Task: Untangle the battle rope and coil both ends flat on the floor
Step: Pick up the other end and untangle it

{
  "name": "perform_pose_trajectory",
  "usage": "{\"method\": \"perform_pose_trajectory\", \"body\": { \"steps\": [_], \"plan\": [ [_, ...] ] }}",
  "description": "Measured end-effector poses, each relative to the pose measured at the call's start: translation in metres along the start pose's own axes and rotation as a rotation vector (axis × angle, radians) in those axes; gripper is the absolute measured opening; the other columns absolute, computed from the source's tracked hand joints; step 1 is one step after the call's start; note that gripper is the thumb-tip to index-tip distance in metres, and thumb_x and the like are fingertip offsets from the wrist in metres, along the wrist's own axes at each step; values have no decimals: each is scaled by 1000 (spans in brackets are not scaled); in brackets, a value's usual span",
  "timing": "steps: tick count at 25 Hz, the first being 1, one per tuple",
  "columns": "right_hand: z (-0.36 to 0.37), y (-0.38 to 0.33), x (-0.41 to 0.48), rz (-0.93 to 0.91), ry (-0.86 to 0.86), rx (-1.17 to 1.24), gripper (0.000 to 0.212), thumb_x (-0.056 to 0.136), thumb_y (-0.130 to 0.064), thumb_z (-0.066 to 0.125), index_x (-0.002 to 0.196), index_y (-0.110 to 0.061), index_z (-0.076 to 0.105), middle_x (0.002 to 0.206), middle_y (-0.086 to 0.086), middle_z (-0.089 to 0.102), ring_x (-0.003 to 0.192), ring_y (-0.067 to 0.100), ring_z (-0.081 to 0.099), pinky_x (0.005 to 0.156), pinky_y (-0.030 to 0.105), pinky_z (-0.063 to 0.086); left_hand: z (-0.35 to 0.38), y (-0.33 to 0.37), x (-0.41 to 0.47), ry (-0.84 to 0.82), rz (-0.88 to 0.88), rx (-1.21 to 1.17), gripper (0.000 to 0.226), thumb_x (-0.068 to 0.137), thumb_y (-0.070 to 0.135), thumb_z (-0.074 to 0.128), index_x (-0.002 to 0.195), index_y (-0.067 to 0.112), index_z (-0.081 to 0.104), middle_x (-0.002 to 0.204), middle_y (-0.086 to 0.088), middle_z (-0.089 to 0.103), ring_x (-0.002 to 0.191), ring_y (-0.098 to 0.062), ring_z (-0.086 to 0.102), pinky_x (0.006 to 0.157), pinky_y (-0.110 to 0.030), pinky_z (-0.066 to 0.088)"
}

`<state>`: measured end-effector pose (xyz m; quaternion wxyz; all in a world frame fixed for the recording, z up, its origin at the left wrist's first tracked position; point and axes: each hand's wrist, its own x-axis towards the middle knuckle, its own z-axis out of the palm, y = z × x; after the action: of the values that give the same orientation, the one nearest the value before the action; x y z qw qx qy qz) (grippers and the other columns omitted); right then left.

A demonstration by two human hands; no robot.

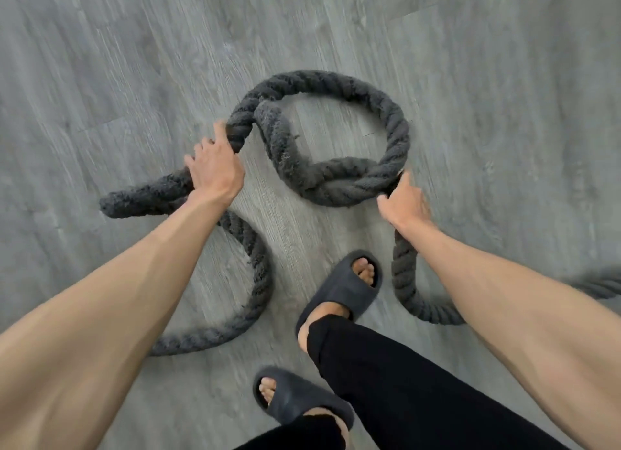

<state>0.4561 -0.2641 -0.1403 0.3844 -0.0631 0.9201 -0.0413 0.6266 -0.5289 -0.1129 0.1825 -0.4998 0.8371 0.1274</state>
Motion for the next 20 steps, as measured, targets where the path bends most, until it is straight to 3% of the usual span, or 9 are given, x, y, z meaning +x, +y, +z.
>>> {"method": "perform_pose_trajectory", "body": {
  "steps": [3, 5, 7, 9, 12, 15, 18, 20],
  "plan": [
    [-47, 14, -44, -54, -279, -149, 69, 86, -56, 68, 137, -13, 52, 130, 15, 63, 117, 35, 61, 89, 40, 48, -23, 9, -47, -135, 94, 34, 57, 89, 16, 53, 144, 9, 37, 138, -27, 44, 131, -45, 37, 113, -57, 24],
    [-96, 15, -78, -105, -590, -112, 63, 81, -61, 72, 123, -15, 61, 105, 13, 71, 88, 29, 70, 76, 36, 51, -53, 33, -89, -271, 168, 17, 58, 86, 23, 59, 140, 8, 42, 136, -25, 45, 127, -43, 41, 109, -52, 31],
    [-157, 9, -110, -63, -830, 63, 46, 82, -58, 75, 98, -16, 64, 73, 8, 63, 54, 20, 58, 57, 30, 48, -82, 70, -135, -359, 335, -6, 73, 78, 28, 67, 144, 12, 38, 139, -20, 44, 129, -38, 40, 110, -49, 30],
    [-228, 2, -135, 29, -959, 108, 44, 85, -55, 73, 93, -13, 64, 65, 4, 57, 49, 15, 49, 51, 25, 44, -113, 105, -185, -431, 485, -79, 92, 75, 28, 70, 153, 12, 24, 149, -17, 35, 140, -34, 28, 118, -51, 17],
    [-323, 5, -156, 160, -1057, 101, 43, 90, -53, 64, 94, -11, 60, 62, 0, 49, 46, 10, 42, 45, 20, 40, -153, 136, -236, -317, 664, -118, 102, 78, 35, 74, 158, 21, 12, 158, -17, 21, 149, -36, 11, 121, -55, 4],
    [-391, 15, -182, 210, -1065, 193, 41, 89, -53, 58, 93, -11, 57, 59, -2, 41, 39, 6, 37, 40, 18, 36, -183, 166, -257, -107, 795, -184, 90, 78, 55, 71, 153, 24, 32, 158, -20, 20, 148, -37, 15, 121, -54, 11],
    [-421, 18, -198, 152, -1037, 271, 43, 88, -52, 58, 96, -10, 56, 60, -2, 39, 40, 6, 36, 41, 19, 36, -205, 209, -261, 66, 689, -416, 59, 82, 55, 64, 126, 15, 59, 140, -10, 48, 134, -30, 40, 117, -47, 23],
    [-422, 23, -208, 107, -1009, 277, 43, 89, -53, 58, 97, -11, 55, 60, -3, 41, 42, 6, 37, 43, 19, 38, -219, 225, -256, 5, 631, -555, 42, 86, 47, 65, 110, 13, 59, 114, -3, 63, 115, -24, 55, 117, -47, 22]
  ]
}}
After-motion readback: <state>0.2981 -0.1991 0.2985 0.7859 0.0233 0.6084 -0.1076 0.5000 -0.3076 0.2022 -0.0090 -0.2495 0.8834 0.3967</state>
